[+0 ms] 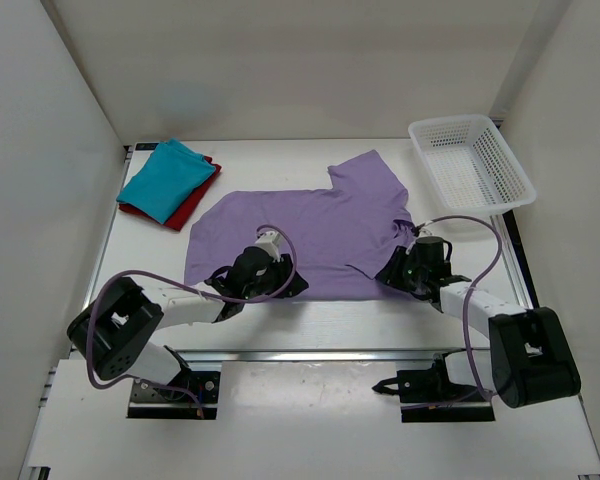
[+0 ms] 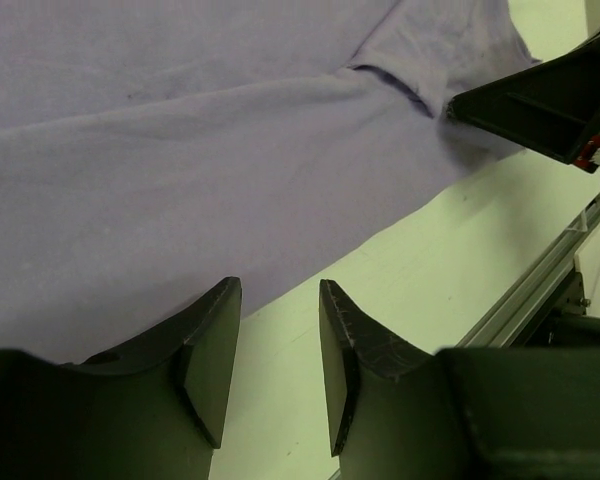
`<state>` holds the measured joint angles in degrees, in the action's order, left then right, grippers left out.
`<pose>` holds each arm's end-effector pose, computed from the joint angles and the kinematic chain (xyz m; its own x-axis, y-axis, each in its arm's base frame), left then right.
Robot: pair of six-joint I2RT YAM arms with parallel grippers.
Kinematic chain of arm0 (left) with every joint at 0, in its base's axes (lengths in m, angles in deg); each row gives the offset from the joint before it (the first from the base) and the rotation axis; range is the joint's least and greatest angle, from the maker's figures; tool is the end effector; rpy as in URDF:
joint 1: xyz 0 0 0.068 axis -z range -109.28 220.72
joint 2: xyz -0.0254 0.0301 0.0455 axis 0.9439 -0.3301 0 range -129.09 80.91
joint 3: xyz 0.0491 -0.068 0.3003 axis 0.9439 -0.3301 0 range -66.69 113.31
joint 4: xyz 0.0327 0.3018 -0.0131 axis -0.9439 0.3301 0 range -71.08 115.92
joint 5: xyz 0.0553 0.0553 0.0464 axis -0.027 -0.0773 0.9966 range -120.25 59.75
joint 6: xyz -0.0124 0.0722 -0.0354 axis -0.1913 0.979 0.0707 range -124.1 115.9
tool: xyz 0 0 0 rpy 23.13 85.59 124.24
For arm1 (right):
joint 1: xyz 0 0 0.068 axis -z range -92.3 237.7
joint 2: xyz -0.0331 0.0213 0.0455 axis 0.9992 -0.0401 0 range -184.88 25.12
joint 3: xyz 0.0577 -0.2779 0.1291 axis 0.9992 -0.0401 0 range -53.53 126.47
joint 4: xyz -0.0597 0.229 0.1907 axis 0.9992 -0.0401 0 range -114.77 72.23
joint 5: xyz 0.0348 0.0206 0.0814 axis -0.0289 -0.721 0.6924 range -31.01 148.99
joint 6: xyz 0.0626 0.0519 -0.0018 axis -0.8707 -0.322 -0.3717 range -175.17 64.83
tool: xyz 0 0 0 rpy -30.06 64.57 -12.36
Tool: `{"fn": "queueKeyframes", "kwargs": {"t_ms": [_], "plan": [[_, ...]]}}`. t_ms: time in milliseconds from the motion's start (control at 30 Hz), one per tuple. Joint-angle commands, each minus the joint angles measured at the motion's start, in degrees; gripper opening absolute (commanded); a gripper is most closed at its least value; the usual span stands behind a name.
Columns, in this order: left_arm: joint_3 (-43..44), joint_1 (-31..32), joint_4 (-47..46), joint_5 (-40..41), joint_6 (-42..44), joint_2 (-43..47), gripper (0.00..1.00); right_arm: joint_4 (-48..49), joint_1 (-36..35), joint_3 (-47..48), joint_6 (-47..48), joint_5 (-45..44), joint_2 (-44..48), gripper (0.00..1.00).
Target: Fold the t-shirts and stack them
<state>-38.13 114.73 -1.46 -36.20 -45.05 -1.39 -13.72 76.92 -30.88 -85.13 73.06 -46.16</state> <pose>0.2247 -0.2273 0.1373 -0.7924 -0.1408 -0.5935 0.3098 0.7452 -0.5905 0.2526 0.0656 0.1237 -0.7729 0.3460 -0.5319 0.0398 0.8631 0.5035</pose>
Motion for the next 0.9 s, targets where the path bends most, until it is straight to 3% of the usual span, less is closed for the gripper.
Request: {"fn": "queueKeyframes", "kwargs": {"t_ms": [0,633,767,867], "plan": [[-0.3,-0.1,-3.0,0.1,0.2,0.7,0.48,3.5,0.1,2.0,0.7,0.8,-1.7,0.24],[-1.3,0.1,-4.8,-0.7,-1.1,-2.1,0.47,5.7,-0.2,3.2,0.2,1.4,-4.3,0.24],[-1.6,0.5,-5.1,-0.3,-0.9,-2.0,0.46,7.5,-0.6,4.6,-0.8,2.1,-5.5,0.12],[-1.8,0.9,-5.4,-0.7,-1.4,-2.4,0.47,7.4,-1.8,8.0,-0.5,1.1,-7.2,0.08]]}}
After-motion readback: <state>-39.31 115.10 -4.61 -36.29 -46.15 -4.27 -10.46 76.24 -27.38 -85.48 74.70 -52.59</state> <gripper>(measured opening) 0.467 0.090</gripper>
